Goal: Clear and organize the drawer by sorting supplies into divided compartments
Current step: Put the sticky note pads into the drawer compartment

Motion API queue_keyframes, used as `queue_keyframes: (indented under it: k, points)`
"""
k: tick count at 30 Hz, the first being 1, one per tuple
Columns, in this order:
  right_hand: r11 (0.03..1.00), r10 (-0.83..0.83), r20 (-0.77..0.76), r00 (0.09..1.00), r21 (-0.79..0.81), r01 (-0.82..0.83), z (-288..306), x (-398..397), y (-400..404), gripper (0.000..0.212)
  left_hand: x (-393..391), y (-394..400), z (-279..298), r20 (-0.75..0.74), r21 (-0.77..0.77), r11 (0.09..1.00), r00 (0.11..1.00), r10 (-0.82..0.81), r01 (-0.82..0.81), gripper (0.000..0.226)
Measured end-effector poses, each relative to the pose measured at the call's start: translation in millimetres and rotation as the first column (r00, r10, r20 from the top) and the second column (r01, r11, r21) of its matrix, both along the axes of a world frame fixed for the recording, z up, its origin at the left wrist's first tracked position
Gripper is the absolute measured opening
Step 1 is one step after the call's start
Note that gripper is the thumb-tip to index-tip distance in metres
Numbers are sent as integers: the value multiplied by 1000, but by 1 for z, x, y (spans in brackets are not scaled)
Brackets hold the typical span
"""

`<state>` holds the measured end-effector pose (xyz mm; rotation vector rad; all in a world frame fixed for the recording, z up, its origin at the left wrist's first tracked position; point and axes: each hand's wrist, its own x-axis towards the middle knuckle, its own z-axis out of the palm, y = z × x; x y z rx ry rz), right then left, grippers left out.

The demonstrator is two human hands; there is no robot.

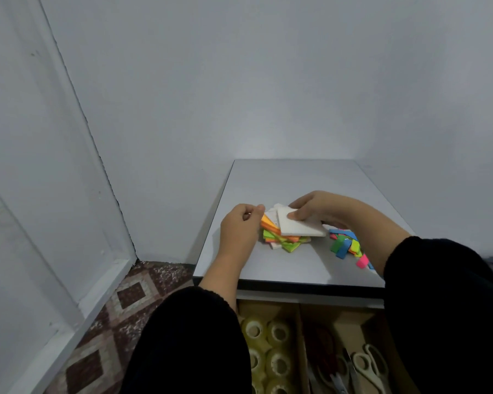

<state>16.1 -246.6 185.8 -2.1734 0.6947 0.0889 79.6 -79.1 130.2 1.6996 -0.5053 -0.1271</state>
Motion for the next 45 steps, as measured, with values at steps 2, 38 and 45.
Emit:
queue_keyframes:
  k: [2,38,45]
  points:
    - [999,33,-33,999,-26,-34,-2,-3,6,43,-4,1,4,4,26,999,1000,-22,22,26]
    - [572,-736,368,569,788,230,-15,-164,57,33,-45,44,15,-300,-486,874,938,-173,6,15]
    - [818,-439,296,848,521,242,-49,-232,68,35,-154,88,-25,-242,-284,938,932,-271,199,32]
